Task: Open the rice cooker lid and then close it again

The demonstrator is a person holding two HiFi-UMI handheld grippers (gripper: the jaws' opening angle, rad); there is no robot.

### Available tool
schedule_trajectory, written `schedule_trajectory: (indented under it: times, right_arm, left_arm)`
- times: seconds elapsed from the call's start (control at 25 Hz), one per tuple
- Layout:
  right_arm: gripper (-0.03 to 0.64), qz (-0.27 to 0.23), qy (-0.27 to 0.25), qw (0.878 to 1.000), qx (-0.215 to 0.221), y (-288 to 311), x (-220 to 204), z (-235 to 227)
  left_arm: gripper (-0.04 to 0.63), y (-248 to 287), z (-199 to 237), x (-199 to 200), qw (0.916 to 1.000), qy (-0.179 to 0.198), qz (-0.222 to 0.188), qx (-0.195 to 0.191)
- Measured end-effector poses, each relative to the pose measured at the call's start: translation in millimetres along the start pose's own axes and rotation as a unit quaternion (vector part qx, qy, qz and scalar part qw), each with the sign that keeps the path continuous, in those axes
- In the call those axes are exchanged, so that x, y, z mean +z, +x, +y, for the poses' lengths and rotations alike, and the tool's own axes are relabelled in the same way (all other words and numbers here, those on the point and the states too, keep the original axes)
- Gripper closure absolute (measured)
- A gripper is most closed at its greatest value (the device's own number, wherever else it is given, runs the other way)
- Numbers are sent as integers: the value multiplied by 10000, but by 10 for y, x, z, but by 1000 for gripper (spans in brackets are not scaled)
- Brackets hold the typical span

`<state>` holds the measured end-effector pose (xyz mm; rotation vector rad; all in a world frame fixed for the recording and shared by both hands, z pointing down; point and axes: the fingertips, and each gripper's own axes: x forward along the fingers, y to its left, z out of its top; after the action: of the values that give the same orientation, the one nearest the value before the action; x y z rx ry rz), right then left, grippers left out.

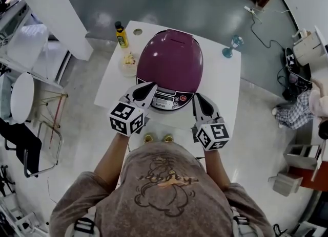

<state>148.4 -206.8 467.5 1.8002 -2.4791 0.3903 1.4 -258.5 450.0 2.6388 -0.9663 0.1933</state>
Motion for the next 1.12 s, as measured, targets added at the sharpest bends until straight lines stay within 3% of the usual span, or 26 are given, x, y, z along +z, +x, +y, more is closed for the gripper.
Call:
schedule_trajectory:
  times: [0.52, 1.12]
  right_arm:
    - [614, 29, -52, 9998, 183, 172, 14, -82]
    - [614, 156, -266, 9989, 366, 375, 26, -110]
  left_arm:
    - [574, 124, -20, -115, 9968, 408, 672, 117]
    - [574, 163, -23, -176, 9933, 503, 1021, 216]
